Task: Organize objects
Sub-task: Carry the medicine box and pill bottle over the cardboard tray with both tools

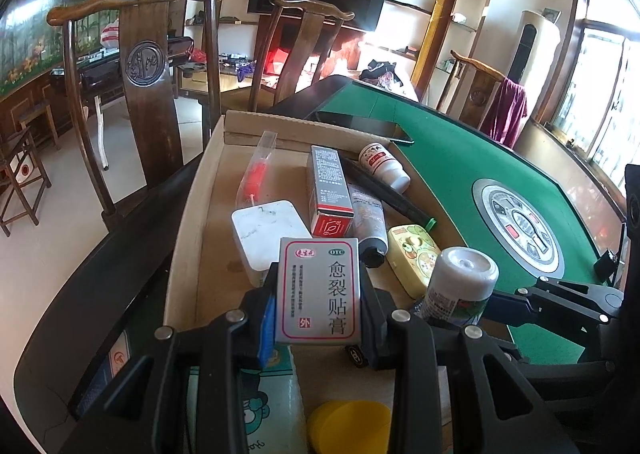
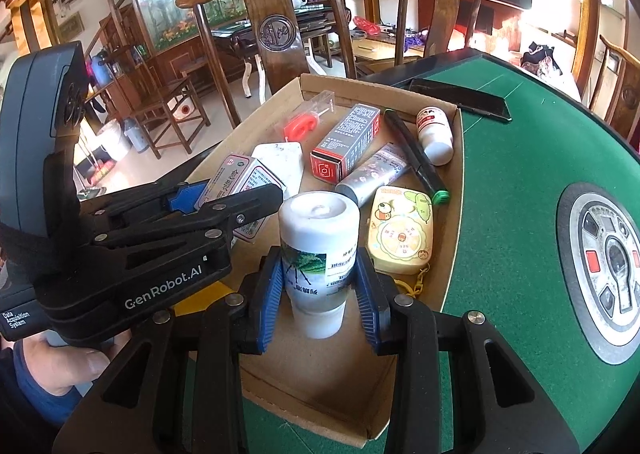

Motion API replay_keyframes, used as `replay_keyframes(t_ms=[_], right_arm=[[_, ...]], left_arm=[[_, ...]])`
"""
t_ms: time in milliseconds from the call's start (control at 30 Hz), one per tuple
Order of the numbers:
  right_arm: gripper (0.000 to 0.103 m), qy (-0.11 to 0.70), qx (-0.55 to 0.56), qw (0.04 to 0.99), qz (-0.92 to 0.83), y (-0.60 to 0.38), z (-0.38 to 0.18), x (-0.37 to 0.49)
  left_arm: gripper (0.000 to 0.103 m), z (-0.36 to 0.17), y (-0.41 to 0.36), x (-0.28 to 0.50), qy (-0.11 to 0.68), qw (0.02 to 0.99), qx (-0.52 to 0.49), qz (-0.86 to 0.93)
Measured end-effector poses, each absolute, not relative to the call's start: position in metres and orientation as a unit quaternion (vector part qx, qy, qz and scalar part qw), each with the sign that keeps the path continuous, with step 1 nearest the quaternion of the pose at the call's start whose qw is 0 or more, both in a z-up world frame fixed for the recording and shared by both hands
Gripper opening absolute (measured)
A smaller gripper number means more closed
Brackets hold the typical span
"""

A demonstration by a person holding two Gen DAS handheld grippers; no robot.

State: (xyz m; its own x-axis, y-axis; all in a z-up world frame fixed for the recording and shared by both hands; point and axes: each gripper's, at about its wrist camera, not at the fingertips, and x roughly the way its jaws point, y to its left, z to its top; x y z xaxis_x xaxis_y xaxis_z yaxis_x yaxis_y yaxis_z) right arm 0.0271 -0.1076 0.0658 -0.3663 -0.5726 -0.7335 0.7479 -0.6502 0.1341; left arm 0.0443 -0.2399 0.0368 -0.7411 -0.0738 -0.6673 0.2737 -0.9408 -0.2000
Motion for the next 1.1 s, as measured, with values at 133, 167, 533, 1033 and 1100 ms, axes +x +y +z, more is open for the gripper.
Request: replay_keyframes(t_ms=[133,167,533,1033,1100], right_arm=[[0.035,0.117,0.388,0.403,-0.821,-0.111,0.066,0.028],[0.035,0.119,0.387,0.403,-0.821,-0.111,0.066,0.029],[0.035,0.153,0.364,0.399,-0.828,-0.117,0.066,0.041],[0.035,0.203,0.330,0.387,-0.837,-0.128,0.065,0.058],[0.035,0.204,0.329,0.386,-0.837,-0.129,0.065,0.058]], left_arm=[[0.033,0.035,-0.243,0.044,0.148,0.093,0.352,-0.919],[0.033,0.034,-0.243,0.044,0.147,0.094,0.354,-0.919],[0.033,0.030,-0.244,0.040,0.146,0.093,0.373,-0.912],[0.034,0.030,-0.243,0.040,0.142,0.095,0.374,-0.912],[0.034,0.030,-0.243,0.039,0.142,0.095,0.374,-0.912]])
